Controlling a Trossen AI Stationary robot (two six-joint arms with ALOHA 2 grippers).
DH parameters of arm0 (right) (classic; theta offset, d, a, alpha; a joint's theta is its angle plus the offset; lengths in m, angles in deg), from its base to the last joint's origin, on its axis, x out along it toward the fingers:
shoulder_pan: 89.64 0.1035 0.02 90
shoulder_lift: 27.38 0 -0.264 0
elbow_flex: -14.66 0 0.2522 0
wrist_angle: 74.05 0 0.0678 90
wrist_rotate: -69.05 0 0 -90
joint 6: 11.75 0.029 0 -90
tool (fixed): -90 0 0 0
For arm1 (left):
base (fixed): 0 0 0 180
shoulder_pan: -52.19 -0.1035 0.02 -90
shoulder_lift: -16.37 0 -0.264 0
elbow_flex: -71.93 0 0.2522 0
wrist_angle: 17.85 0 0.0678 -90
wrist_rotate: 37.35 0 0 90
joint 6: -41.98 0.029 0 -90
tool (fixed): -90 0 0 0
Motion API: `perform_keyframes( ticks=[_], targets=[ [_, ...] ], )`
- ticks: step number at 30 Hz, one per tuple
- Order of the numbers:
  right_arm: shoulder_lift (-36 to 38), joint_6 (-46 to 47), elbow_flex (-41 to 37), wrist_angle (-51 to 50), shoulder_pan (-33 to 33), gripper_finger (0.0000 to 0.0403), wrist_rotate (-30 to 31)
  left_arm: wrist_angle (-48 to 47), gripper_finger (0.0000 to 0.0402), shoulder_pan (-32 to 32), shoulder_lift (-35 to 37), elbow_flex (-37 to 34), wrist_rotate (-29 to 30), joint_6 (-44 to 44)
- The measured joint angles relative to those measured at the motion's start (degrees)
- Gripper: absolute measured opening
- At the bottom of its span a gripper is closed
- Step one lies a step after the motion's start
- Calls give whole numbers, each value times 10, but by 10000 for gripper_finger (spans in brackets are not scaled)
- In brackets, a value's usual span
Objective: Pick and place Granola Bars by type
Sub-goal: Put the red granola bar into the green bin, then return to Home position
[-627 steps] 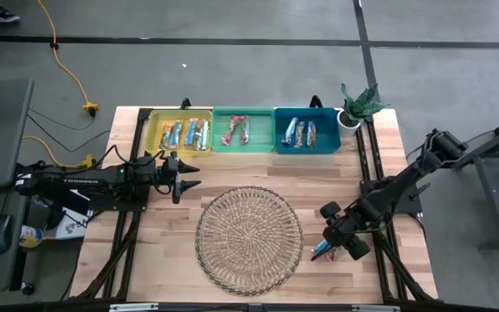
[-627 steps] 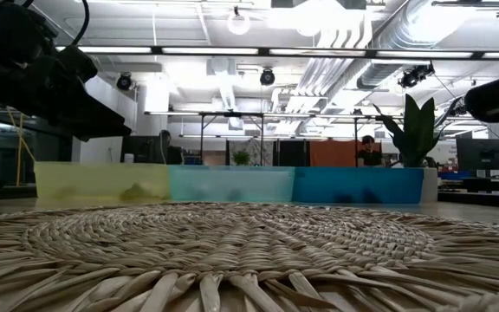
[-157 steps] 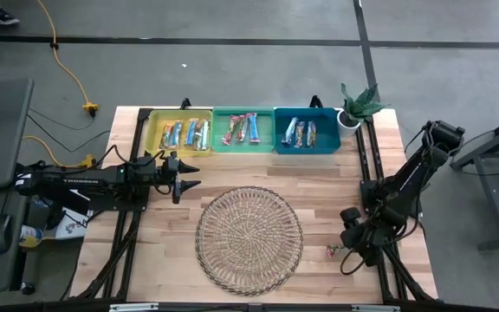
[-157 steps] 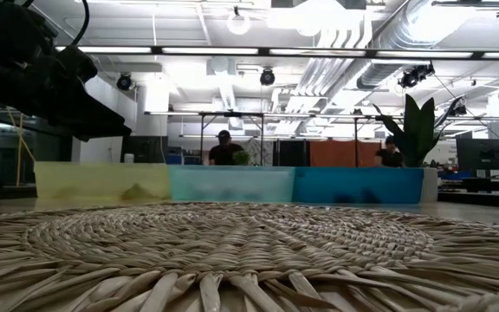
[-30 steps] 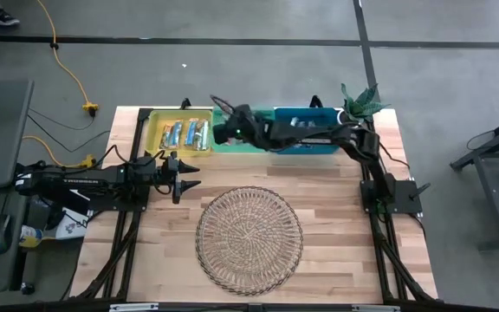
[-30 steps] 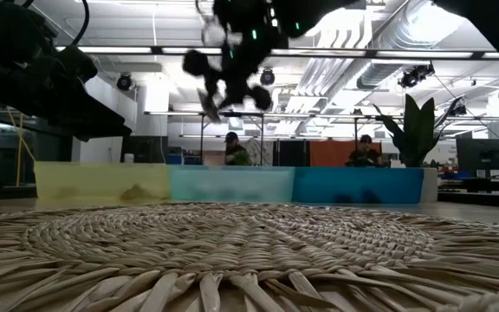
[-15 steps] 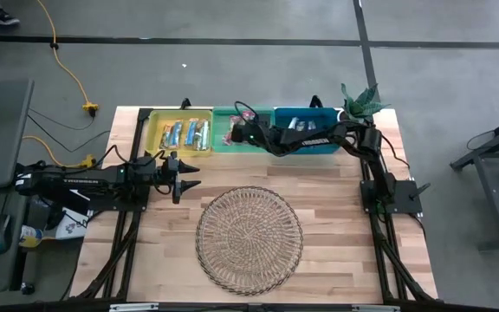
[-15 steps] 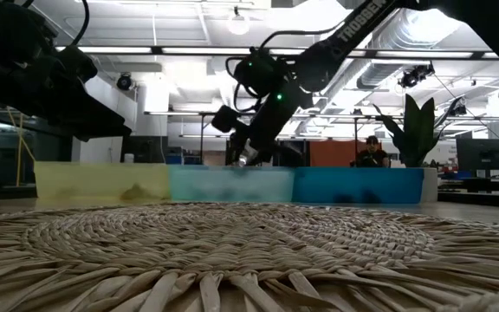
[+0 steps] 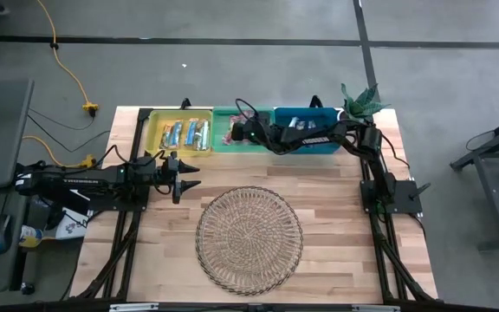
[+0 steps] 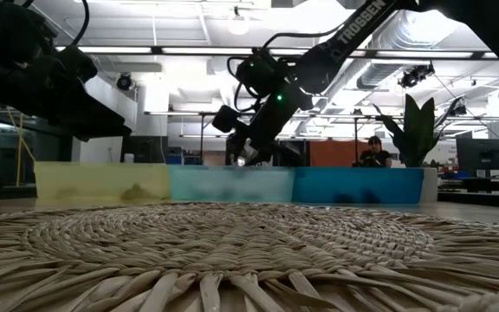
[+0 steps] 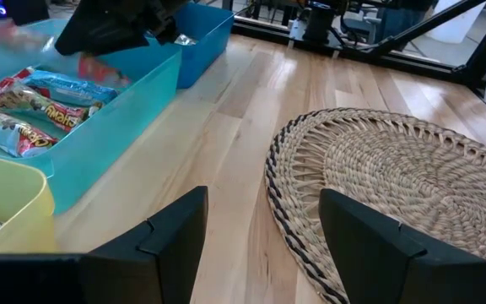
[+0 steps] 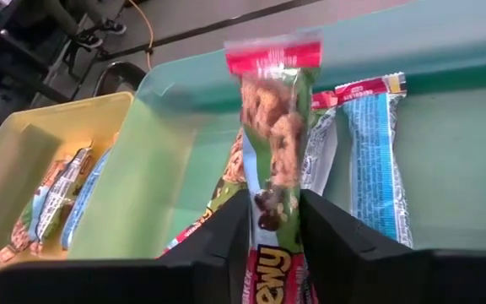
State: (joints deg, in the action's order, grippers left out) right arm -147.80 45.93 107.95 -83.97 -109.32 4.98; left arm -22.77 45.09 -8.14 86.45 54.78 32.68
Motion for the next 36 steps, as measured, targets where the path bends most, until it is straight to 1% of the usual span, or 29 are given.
perform_keyframes(
  ticks=[5, 9, 14, 16, 18, 22, 26, 29, 32, 34, 36],
  targets=[
    [0, -4, 0, 7, -1, 118, -5, 0, 225, 0, 0, 0, 0, 0],
    [0, -32, -1, 25, -1, 144, -13, 0, 225, 0, 0, 0, 0, 0],
    [22, -135, -2, 94, -1, 165, -32, 0, 225, 0, 0, 0, 0, 0],
    [41, -181, -1, 128, -1, 167, -44, 0, 225, 0, 0, 0, 0, 0],
    [63, -224, -1, 148, -2, 164, -71, 0, 225, 0, 0, 0, 0, 0],
    [121, -297, -1, 143, -2, 144, -129, 0, 225, 0, 0, 0, 0, 0],
    [186, -347, -1, 130, -1, 109, -232, 0, 225, 0, 0, 0, 0, 0],
    [242, -372, -1, 88, 7, 75, -305, 0, 225, 0, 0, 0, 0, 0],
    [304, -402, -1, 26, 21, 36, -358, 0, 225, 0, 0, 0, 0, 0],
    [347, -427, -1, -27, 35, 11, -375, 0, 225, 0, 0, 0, 0, 0],
    [389, -459, 0, -89, 51, 6, -377, 0, 225, 0, 0, 0, 0, 0]
  ],
)
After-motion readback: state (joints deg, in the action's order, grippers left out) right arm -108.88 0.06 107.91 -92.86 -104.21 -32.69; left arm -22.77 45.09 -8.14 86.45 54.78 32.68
